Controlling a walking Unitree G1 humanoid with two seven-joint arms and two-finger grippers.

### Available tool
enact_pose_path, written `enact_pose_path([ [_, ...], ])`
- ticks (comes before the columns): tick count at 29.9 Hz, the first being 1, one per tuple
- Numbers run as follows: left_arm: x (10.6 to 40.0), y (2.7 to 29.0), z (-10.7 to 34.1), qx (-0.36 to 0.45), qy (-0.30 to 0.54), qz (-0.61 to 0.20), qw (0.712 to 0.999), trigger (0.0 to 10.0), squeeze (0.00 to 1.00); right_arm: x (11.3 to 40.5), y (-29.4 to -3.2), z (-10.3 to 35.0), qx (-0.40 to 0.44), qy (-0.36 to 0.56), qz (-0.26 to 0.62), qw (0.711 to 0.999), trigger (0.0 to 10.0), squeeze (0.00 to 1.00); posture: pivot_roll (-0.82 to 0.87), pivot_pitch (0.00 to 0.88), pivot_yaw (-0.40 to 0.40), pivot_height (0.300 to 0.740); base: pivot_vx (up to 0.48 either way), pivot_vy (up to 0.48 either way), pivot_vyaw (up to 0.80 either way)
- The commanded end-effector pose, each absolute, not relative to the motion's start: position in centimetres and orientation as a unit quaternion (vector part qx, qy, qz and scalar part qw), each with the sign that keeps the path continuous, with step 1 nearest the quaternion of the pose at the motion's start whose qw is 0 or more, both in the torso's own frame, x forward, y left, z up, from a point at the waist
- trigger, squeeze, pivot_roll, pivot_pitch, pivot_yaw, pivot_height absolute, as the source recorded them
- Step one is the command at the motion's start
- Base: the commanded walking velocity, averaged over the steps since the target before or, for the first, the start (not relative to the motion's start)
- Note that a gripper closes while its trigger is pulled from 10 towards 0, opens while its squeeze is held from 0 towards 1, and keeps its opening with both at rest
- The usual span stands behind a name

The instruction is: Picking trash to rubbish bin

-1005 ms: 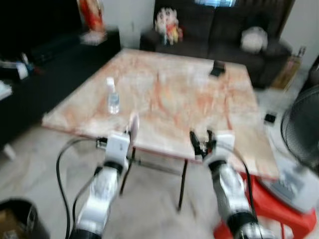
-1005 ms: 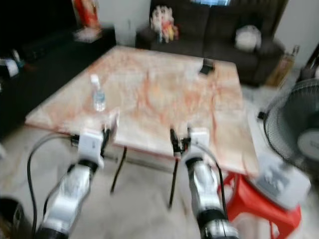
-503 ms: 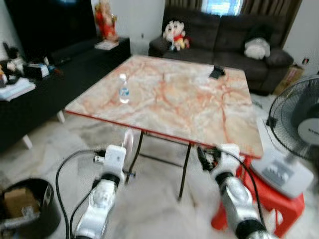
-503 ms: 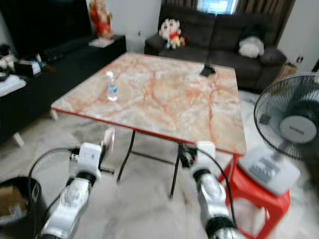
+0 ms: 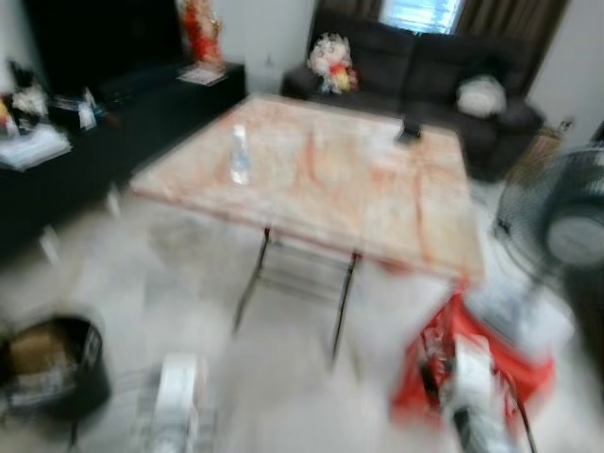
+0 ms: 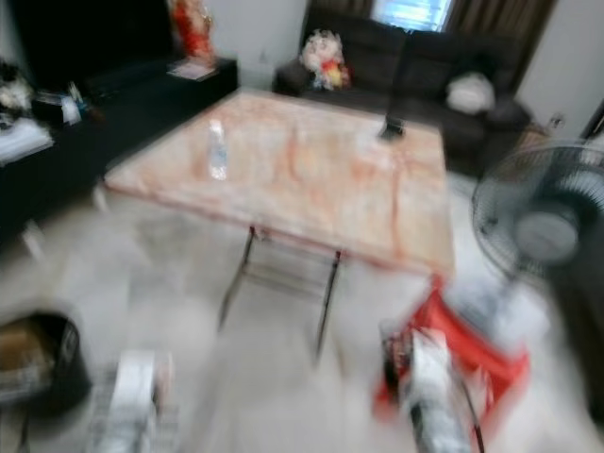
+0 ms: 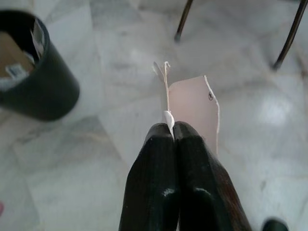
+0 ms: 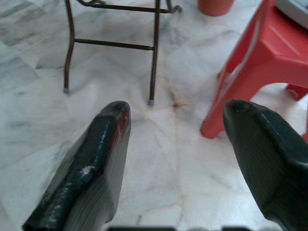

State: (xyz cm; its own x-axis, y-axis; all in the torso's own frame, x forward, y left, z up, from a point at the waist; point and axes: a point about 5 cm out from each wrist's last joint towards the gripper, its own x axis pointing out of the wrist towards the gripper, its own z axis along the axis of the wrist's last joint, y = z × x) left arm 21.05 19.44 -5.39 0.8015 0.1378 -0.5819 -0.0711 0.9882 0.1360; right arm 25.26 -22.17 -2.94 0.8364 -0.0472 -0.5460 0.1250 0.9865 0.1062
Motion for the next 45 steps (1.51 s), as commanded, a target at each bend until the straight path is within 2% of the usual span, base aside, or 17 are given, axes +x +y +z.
enact_pose_path([
  [1,21.3,19.3,-5.4,0.055,0.313,0.055,0.947,10.0,0.0,24.8,-22.6,-3.3,0.061,0.299,-0.054,0.951,10.0,0.0,-0.01,0.032,-0.104,0.74,0.0,0.0,0.61],
  [5,19.7,19.1,-6.7,0.051,0.35,0.059,0.934,10.0,0.0,23.4,-22.9,-4.3,0.072,0.325,-0.072,0.94,10.0,0.0,-0.01,0.032,-0.101,0.74,0.0,0.0,0.77],
  [16,17.7,18.9,-8.0,0.057,0.388,0.055,0.918,10.0,0.0,21.7,-22.7,-5.5,0.072,0.358,-0.068,0.928,10.0,0.0,-0.01,0.02,-0.099,0.74,0.0,0.0,0.8],
  [41,17.7,18.6,-8.1,0.067,0.393,0.048,0.916,10.0,0.0,21.8,-22.0,-5.6,0.076,0.361,-0.052,0.928,10.0,0.0,-0.01,0.0,-0.101,0.74,0.0,0.0,0.8],
  [45,18.2,18.5,-7.9,0.085,0.384,0.039,0.919,10.0,0.0,21.6,-21.9,-5.8,0.082,0.367,-0.06,0.925,10.0,0.0,0.01,0.004,-0.091,0.74,0.0,0.0,0.14],
])
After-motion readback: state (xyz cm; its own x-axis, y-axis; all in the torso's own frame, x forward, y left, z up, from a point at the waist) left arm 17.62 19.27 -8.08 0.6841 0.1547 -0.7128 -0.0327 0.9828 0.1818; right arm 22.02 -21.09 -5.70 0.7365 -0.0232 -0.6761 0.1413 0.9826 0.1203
